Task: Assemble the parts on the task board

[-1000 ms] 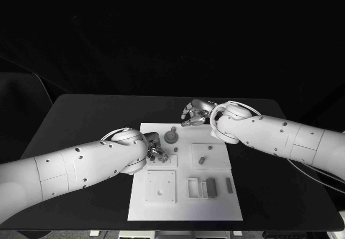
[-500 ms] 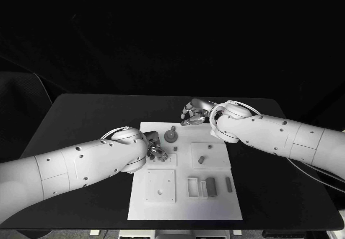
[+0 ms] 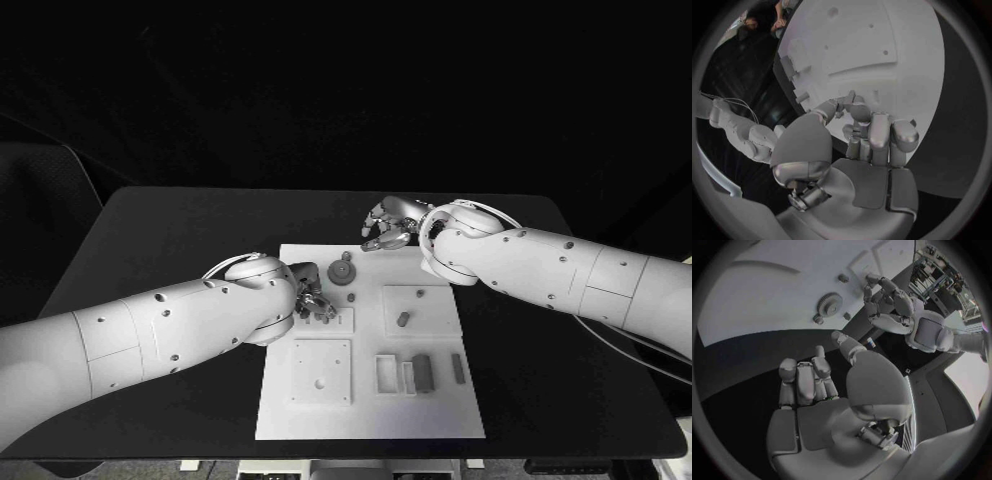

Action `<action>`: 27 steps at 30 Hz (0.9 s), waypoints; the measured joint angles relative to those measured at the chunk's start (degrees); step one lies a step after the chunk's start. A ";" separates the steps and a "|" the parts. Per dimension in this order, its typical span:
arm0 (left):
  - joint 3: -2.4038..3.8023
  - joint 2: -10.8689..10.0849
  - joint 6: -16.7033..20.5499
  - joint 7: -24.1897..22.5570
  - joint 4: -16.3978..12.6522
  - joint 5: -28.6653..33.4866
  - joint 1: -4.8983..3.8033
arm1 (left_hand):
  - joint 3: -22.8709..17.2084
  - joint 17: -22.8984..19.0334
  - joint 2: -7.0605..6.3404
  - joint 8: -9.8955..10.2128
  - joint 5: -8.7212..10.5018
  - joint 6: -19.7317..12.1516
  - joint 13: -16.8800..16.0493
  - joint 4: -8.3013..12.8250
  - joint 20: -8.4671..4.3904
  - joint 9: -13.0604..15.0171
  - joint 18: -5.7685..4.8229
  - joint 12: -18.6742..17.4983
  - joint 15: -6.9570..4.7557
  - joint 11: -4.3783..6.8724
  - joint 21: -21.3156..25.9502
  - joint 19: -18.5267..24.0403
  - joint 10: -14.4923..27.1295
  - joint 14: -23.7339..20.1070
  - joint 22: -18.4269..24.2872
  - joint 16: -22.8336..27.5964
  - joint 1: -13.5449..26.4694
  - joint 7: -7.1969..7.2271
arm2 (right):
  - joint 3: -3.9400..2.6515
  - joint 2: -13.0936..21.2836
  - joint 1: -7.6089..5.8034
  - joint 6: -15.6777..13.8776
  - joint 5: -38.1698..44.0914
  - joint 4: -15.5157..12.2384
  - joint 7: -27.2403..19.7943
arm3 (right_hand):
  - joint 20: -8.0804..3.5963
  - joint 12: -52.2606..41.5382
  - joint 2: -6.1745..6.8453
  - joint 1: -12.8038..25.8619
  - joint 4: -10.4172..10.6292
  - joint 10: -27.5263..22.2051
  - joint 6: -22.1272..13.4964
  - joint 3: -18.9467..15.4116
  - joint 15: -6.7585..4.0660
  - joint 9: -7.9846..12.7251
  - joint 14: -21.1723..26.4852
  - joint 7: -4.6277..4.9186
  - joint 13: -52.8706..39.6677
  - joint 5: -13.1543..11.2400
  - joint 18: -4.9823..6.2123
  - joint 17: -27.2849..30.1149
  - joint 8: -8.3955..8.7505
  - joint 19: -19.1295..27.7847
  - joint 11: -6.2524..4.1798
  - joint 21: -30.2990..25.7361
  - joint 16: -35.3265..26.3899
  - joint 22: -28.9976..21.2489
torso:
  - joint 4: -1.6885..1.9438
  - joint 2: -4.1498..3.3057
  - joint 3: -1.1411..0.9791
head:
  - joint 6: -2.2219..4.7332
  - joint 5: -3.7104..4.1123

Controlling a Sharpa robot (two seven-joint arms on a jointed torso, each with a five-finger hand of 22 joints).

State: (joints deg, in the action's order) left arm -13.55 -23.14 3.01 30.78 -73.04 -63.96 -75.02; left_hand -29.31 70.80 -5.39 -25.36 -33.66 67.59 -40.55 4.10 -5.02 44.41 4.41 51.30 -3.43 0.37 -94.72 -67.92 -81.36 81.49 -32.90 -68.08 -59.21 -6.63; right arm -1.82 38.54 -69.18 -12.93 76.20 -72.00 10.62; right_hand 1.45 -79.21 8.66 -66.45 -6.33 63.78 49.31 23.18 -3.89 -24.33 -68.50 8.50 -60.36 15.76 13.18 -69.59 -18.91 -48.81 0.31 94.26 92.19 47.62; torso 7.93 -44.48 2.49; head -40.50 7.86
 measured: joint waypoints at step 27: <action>-0.02 0.34 -0.28 -0.30 0.01 -1.23 0.26 | -1.06 -0.06 -1.32 -19.75 5.54 8.85 -0.90 2.06 0.21 1.54 7.75 2.62 -3.45 4.05 0.00 -0.19 -2.59 2.53 -0.56 -2.07 2.76 5.62 | 0.00 0.03 0.00 0.14 0.03 -0.19 0.13 | 0.00 0.00 0.00 0.00 0.16 0.14 0.11 0.16 -0.09 0.00 0.09 -0.11 0.05 0.22 -0.29 -0.13 0.00 0.00 -0.14 0.00 0.00 -0.05 | 0.05 0.05 0.03 | -0.49 0.10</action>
State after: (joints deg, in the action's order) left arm -13.57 -22.81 2.73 30.48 -73.02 -65.19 -74.76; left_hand -30.37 70.74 -6.71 -45.11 -28.12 76.44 -41.45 6.16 -4.81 45.95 12.16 53.92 -6.89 4.42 -94.71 -68.10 -83.95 84.01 -33.46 -70.15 -56.45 -1.01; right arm -1.82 38.57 -69.18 -12.79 76.23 -72.19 10.75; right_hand 1.45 -79.21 8.66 -66.45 -6.16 63.92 49.42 23.34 -3.98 -24.33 -68.41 8.39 -60.31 15.98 12.89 -69.73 -18.91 -48.81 0.18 94.26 92.19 47.58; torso 7.98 -44.43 2.52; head -40.98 7.97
